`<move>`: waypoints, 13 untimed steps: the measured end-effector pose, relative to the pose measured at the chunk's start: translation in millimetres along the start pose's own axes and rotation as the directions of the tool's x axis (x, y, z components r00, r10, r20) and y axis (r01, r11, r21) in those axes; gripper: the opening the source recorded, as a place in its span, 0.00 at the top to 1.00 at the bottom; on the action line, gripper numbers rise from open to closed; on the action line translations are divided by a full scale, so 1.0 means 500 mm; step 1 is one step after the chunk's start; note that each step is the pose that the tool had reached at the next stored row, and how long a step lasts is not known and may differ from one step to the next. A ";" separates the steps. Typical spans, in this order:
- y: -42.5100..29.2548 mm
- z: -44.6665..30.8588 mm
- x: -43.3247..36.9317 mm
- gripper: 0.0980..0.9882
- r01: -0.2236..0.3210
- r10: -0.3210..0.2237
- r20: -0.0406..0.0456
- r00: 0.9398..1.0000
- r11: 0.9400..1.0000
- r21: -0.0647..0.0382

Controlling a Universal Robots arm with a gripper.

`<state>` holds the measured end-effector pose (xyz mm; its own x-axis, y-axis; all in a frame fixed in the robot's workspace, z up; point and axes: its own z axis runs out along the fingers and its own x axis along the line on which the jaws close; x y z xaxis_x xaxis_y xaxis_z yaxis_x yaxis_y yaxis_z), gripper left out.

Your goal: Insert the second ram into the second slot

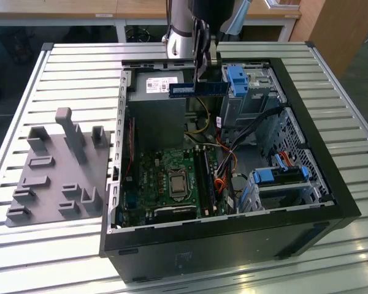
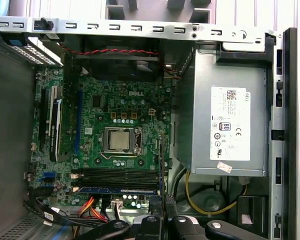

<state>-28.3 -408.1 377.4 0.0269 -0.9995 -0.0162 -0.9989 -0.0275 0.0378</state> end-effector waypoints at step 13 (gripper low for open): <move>0.000 0.000 0.012 0.96 0.000 0.000 0.000 1.000 1.000 0.000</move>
<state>-28.3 -414.0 377.3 0.0268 -0.9995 -0.0162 -0.9989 -0.0274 0.0377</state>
